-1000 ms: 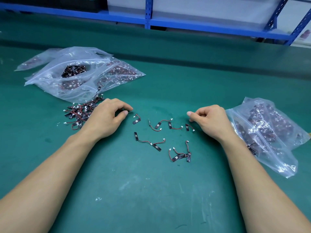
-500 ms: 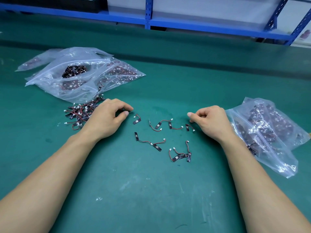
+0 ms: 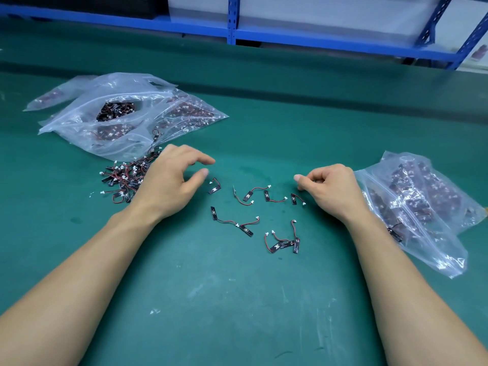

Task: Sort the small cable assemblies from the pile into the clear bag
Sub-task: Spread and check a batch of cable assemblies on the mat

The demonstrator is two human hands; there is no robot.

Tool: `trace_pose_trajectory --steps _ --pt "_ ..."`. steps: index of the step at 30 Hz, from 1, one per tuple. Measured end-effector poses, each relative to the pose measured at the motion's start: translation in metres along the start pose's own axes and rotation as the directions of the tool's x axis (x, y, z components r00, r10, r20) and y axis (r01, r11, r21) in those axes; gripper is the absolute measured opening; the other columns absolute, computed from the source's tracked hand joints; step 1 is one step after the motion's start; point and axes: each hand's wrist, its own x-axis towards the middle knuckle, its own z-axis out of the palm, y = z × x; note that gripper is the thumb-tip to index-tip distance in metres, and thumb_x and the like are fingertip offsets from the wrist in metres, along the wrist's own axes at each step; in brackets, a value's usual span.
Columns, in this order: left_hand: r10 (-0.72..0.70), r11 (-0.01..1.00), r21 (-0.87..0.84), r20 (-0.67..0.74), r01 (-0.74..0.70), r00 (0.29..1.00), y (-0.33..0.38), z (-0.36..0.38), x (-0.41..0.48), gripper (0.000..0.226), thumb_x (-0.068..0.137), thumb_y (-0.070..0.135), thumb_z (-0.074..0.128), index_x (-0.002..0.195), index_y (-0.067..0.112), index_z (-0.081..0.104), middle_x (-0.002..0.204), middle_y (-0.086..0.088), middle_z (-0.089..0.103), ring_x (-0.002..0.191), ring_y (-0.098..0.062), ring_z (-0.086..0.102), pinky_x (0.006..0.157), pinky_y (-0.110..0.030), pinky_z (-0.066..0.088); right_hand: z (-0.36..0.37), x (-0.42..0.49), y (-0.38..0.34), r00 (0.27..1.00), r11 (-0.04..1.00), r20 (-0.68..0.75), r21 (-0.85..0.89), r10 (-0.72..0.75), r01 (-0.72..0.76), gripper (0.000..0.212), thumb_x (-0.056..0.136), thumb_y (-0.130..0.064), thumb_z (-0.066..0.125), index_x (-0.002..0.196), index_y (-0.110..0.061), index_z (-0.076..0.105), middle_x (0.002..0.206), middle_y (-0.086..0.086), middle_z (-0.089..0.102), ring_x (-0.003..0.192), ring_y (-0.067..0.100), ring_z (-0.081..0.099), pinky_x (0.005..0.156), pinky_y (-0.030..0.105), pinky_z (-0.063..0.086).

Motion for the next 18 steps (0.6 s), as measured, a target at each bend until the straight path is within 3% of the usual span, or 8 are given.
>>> trace_pose_trajectory --steps 2,5,7,12,18 --pt "0.168 0.983 -0.068 -0.007 -0.168 0.986 0.024 0.000 -0.004 0.014 0.089 0.022 0.069 0.102 0.020 0.073 0.086 0.008 0.063 0.085 -0.019 0.051 0.082 -0.029 0.040 -0.001 0.000 0.000 1.000 1.000 0.001 0.000 0.002 -0.002 0.036 0.089 -0.045 0.068 0.064 -0.020 0.073 0.038 -0.009 0.040 0.044 0.010 0.037 0.051 0.028 0.032" --pt "0.397 0.915 -0.166 0.214 -0.367 0.892 0.058 0.013 -0.016 0.013 0.085 0.035 0.073 0.095 0.026 0.075 0.076 0.013 0.054 0.075 -0.014 0.044 0.071 -0.035 0.040 0.000 0.000 -0.001 1.000 1.000 0.009 -0.003 0.013 -0.013 0.036 0.089 -0.045 0.067 0.065 -0.020 0.073 0.038 -0.009 0.040 0.044 0.010 0.038 0.051 0.027 0.032" --pt "0.464 0.885 -0.195 0.308 -0.422 0.831 0.069 0.021 -0.020 0.014 0.084 0.040 0.075 0.094 0.031 0.075 0.074 0.015 0.051 0.075 -0.011 0.042 0.068 -0.033 0.037 0.000 0.001 0.000 1.000 1.000 0.011 -0.001 0.015 -0.015 0.035 0.089 -0.045 0.068 0.065 -0.020 0.073 0.038 -0.009 0.040 0.044 0.011 0.038 0.051 0.027 0.031" --pt "0.465 0.885 -0.196 0.413 -0.423 0.783 0.070 0.027 -0.024 0.014 0.086 0.047 0.072 0.095 0.038 0.074 0.073 0.015 0.050 0.077 -0.005 0.041 0.070 -0.023 0.030 0.000 0.001 0.000 1.000 1.000 0.013 -0.015 0.014 -0.013 0.035 0.089 -0.045 0.067 0.066 -0.020 0.074 0.038 -0.010 0.042 0.045 0.008 0.040 0.051 0.027 0.032" --pt "0.438 0.898 -0.176 0.438 -0.403 0.785 0.069 0.028 -0.025 0.012 0.088 0.043 0.069 0.083 0.033 0.073 0.069 0.014 0.051 0.075 -0.003 0.038 0.068 -0.025 0.030 0.000 0.001 0.000 1.000 1.000 0.007 -0.004 0.016 -0.016 0.035 0.089 -0.046 0.067 0.066 -0.020 0.074 0.038 -0.009 0.040 0.045 0.010 0.039 0.052 0.027 0.031"
